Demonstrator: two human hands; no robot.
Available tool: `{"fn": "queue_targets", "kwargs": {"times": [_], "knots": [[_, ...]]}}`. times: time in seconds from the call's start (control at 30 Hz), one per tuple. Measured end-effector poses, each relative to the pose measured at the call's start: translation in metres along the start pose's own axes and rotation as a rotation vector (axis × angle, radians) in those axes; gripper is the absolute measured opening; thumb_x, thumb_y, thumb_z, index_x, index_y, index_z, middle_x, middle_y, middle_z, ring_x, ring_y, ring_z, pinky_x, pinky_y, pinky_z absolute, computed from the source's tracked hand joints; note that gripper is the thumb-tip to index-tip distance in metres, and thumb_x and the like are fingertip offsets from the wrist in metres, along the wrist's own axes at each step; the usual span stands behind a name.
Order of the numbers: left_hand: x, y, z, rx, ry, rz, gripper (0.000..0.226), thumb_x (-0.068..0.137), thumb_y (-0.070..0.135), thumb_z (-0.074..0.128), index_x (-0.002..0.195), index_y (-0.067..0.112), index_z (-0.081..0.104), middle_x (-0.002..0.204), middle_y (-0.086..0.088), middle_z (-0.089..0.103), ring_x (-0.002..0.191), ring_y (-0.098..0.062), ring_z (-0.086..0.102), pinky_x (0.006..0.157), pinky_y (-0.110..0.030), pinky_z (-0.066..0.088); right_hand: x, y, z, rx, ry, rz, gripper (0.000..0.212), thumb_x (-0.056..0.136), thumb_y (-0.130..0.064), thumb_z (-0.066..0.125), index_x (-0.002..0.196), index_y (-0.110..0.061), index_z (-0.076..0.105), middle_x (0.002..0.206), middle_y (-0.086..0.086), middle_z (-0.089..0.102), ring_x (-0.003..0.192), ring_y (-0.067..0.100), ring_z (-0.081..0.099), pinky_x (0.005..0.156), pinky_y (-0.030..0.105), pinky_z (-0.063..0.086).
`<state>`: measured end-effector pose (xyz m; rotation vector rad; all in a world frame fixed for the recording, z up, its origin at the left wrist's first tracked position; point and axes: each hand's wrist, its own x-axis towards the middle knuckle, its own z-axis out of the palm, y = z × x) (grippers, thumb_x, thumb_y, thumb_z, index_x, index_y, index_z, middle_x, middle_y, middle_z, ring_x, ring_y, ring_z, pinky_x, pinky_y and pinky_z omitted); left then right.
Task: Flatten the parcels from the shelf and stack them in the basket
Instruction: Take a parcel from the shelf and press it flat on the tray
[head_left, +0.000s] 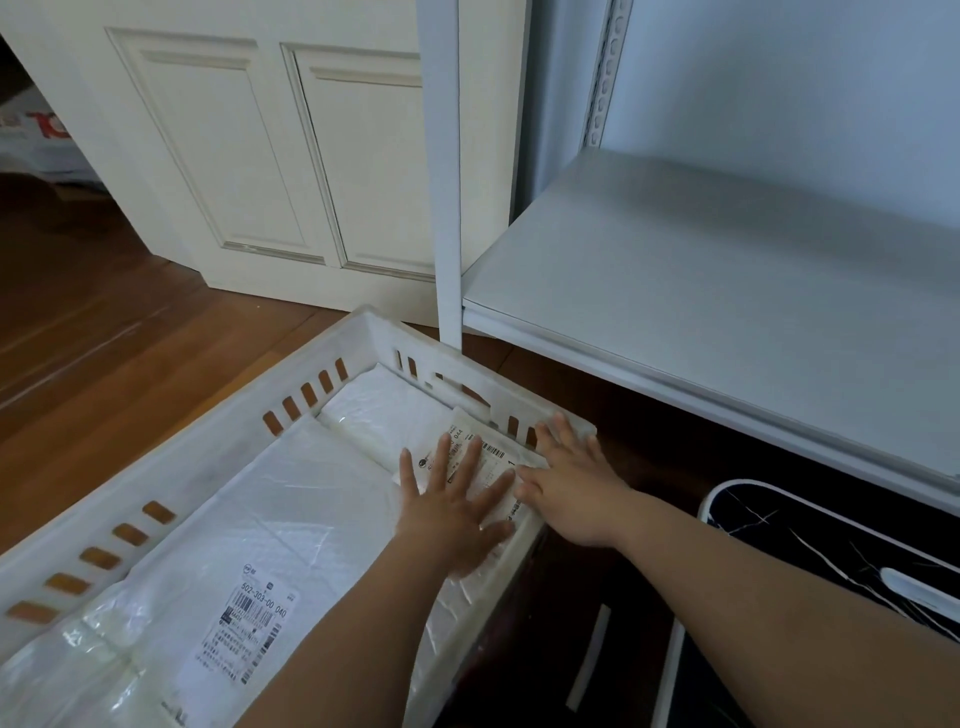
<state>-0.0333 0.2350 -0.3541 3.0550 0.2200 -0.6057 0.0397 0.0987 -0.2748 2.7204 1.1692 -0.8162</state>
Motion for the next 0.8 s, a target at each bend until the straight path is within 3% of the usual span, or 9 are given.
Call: {"fn": "queue_targets", "kwargs": {"times": [0.2,0.37,0.63,0.8], "knots": [[0.007,0.004,0.013,0.086,-0.112,-0.013,0.067,0.09,0.069,0.012,0.144,0.046,-0.021,0.148,-0.002,-0.042,0.132,-0.033,-0.042,0.103,-0.07,-0.017,0.004,0.002,0.0,-0.031,-0.059,0.025,0.053,0.103,-0.047,0.014,0.154,-0.032,0.013,0.158,0.008,-0.026,0.136,0.024,-0.041,0.113,0.052,-0.021],[0.009,0.007,0.021,0.094,-0.134,-0.016,0.067,0.091,0.068,0.011,0.145,0.043,-0.02,0.148,-0.002,-0.042,0.133,-0.033,-0.042,0.103,-0.07,-0.016,0.006,0.0,0.004,-0.049,-0.057,0.036,0.057,0.1,-0.057,0.016,0.153,-0.038,0.008,0.156,0.006,-0.03,0.132,0.023,-0.046,0.109,0.052,-0.026],[0.021,0.006,0.036,0.124,-0.19,-0.019,0.068,0.092,0.066,0.014,0.145,0.041,-0.021,0.147,-0.003,-0.044,0.131,-0.034,-0.043,0.102,-0.071,-0.017,0.006,0.002,0.002,-0.025,-0.061,0.027,0.057,0.1,-0.057,0.018,0.153,-0.038,0.01,0.156,0.005,-0.03,0.129,0.022,-0.049,0.107,0.052,-0.029],[0.019,0.004,0.024,0.014,-0.185,-0.002,0.067,0.092,0.067,0.012,0.146,0.042,-0.018,0.15,0.0,-0.041,0.134,-0.03,-0.041,0.105,-0.069,-0.017,0.005,0.001,0.002,0.021,-0.028,0.022,0.057,0.1,-0.056,0.017,0.153,-0.037,0.01,0.156,0.004,-0.029,0.13,0.021,-0.047,0.107,0.051,-0.029]]}}
